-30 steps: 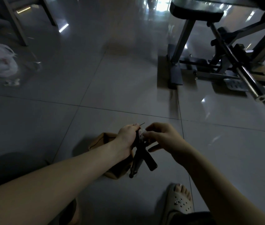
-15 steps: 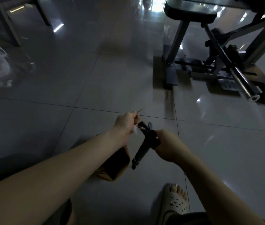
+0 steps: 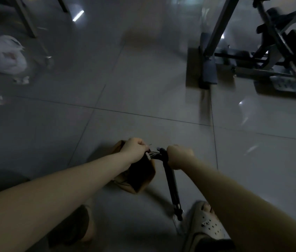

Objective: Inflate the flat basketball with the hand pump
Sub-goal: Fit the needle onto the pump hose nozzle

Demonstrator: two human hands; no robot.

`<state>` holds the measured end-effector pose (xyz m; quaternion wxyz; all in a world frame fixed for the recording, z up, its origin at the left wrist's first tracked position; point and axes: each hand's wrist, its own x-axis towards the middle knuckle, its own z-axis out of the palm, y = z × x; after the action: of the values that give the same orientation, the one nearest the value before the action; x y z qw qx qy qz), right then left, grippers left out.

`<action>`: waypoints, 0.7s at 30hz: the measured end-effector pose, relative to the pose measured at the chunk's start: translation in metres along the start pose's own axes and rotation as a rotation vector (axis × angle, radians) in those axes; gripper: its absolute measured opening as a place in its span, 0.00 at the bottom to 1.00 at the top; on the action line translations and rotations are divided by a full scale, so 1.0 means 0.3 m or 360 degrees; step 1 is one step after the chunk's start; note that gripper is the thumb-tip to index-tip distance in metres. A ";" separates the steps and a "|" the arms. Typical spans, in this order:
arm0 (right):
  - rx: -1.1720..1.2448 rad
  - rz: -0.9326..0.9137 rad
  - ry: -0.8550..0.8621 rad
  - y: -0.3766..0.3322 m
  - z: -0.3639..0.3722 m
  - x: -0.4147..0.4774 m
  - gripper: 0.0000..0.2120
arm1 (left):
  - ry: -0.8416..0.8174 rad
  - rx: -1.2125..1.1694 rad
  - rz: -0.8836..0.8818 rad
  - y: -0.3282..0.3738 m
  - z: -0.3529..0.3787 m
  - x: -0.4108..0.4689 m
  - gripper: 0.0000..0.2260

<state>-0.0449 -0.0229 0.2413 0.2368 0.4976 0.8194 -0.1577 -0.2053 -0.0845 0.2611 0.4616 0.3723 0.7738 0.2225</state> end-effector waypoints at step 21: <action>-0.0249 0.0028 0.0474 0.114 0.489 0.381 0.15 | 0.0009 -0.0059 0.0007 -0.349 0.290 0.294 0.04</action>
<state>-0.0253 0.0047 0.0552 0.1520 0.5028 0.8508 -0.0158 -0.1936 -0.0808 0.0992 0.4657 0.3647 0.7701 0.2388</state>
